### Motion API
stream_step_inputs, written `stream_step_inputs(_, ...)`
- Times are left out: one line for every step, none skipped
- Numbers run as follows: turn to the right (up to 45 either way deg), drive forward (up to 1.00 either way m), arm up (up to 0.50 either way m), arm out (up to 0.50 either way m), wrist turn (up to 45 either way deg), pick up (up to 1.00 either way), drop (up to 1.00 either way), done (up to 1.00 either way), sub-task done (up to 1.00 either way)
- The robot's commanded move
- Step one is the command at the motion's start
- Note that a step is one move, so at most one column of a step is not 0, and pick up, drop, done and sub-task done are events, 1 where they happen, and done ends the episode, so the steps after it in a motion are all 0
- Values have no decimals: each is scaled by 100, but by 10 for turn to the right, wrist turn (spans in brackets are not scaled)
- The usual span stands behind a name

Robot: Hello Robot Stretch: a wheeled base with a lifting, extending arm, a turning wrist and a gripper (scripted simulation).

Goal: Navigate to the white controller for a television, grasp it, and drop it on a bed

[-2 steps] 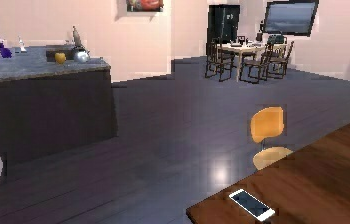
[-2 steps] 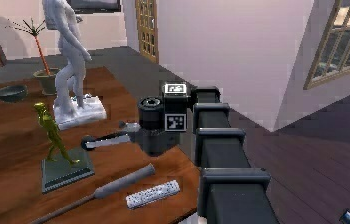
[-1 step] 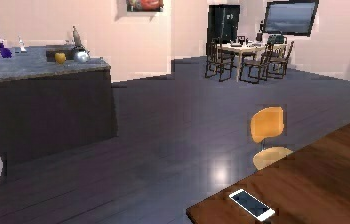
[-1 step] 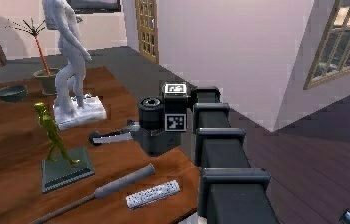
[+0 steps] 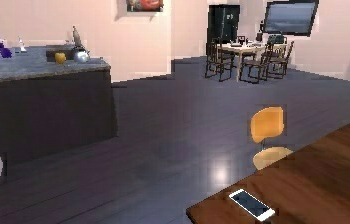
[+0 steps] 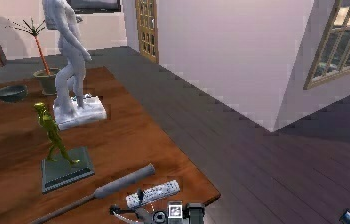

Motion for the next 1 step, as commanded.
stream_step_inputs(0,0,0,0,0,100,0,0,0)
